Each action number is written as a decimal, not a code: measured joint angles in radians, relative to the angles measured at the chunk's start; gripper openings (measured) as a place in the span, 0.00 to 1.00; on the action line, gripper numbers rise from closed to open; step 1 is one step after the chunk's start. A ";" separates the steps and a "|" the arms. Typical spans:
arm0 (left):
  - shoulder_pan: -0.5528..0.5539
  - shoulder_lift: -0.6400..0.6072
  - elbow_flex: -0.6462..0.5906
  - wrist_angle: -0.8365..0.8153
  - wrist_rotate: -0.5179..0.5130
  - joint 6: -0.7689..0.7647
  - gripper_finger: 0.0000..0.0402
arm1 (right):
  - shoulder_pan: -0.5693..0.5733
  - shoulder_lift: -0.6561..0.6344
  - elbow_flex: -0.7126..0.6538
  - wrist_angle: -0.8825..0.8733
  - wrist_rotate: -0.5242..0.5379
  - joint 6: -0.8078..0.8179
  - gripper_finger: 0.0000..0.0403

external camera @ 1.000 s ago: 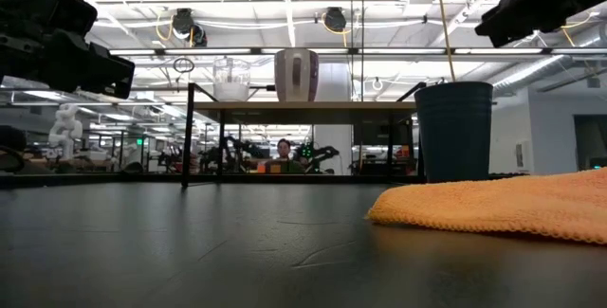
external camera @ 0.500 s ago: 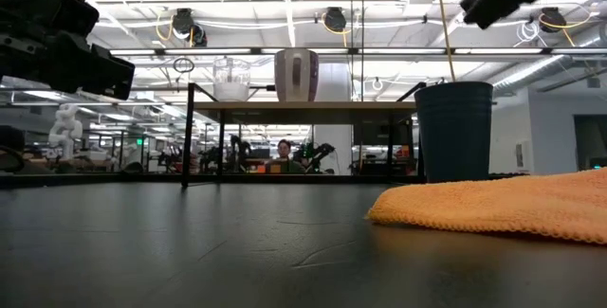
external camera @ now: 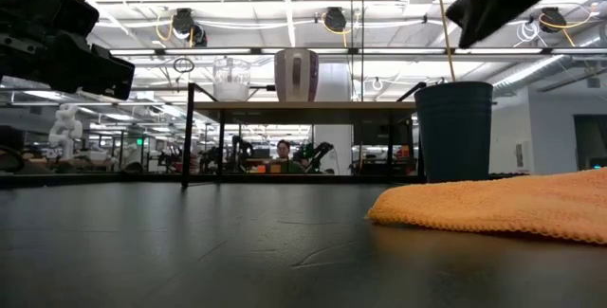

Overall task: Stack small to large cups/mugs on shelf
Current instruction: Put the dark blue cup on the shelf

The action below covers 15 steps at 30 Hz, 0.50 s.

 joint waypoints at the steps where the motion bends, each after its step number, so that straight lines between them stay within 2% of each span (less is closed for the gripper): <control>1: 0.000 0.000 0.000 0.000 0.000 0.000 0.01 | 0.000 0.014 0.000 -0.015 0.000 -0.004 0.33; 9: 0.000 0.000 0.000 0.000 0.000 0.001 0.01 | 0.000 0.055 0.000 -0.014 -0.001 -0.008 0.50; 15: 0.000 0.000 0.000 0.000 0.000 0.019 0.01 | 0.000 0.057 0.000 0.006 -0.004 0.018 0.56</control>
